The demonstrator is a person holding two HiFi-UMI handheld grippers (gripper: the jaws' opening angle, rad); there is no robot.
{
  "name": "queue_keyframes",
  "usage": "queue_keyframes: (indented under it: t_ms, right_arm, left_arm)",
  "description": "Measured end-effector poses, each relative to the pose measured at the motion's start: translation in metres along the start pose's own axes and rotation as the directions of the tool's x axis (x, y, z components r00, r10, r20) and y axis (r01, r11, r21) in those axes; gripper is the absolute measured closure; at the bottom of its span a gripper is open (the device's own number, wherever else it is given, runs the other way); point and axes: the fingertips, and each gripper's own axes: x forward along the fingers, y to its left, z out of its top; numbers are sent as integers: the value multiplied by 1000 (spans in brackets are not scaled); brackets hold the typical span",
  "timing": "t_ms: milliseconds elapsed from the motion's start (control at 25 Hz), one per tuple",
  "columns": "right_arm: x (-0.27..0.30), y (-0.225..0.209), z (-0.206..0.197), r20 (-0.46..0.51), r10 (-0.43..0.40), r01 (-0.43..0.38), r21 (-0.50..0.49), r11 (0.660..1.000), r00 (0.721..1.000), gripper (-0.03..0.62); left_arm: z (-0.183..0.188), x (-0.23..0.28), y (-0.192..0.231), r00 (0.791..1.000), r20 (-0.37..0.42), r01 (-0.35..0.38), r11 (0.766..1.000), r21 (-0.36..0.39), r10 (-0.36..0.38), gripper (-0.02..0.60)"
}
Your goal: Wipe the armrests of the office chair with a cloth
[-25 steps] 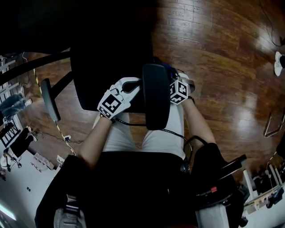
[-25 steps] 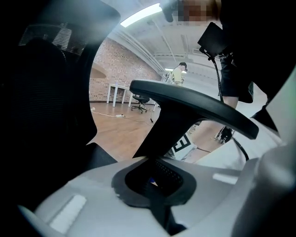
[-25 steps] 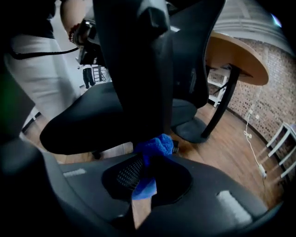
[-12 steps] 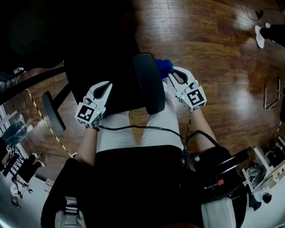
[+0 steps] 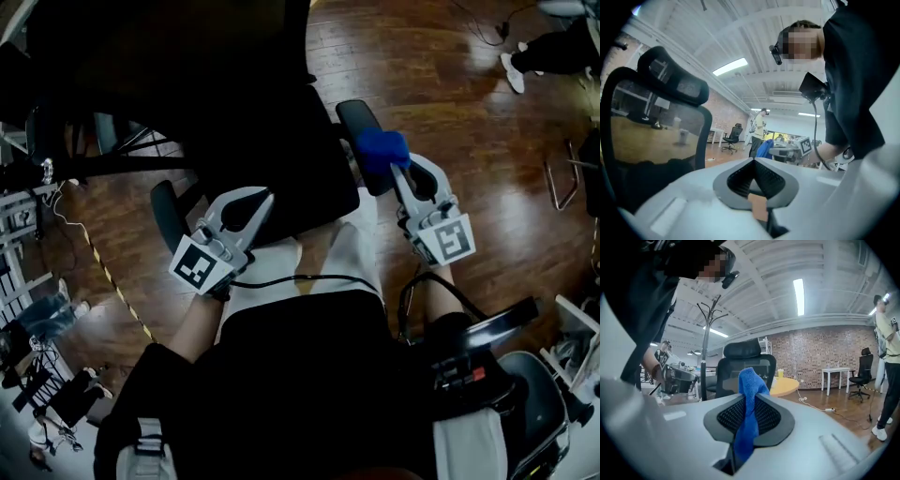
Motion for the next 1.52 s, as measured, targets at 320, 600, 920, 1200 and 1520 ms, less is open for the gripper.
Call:
queue_keyframes:
  t_ms: [320, 600, 920, 1200, 1520]
  right_arm:
    - [-24, 143, 140, 93, 112, -108, -47, 993, 989, 556]
    - [-63, 195, 171, 100, 202, -191, -109, 976, 974, 554]
    - [-87, 247, 204, 210, 147, -139, -52, 989, 967, 549]
    - [-82, 265, 229, 240, 106, -84, -104, 991, 965, 551]
    - [-81, 257, 210, 149, 39, -29, -71, 997, 988, 551]
  left_arm:
    - [148, -154, -16, 959, 242, -153, 988, 6, 147, 581]
    - [187, -250, -64, 809, 372, -476, 879, -41, 455, 581]
    - [184, -269, -112, 861, 378, -362, 932, -17, 342, 581]
    - [211, -273, -127, 870, 421, -300, 953, 41, 256, 581]
    - [202, -257, -141, 911, 356, -247, 967, 63, 209, 581]
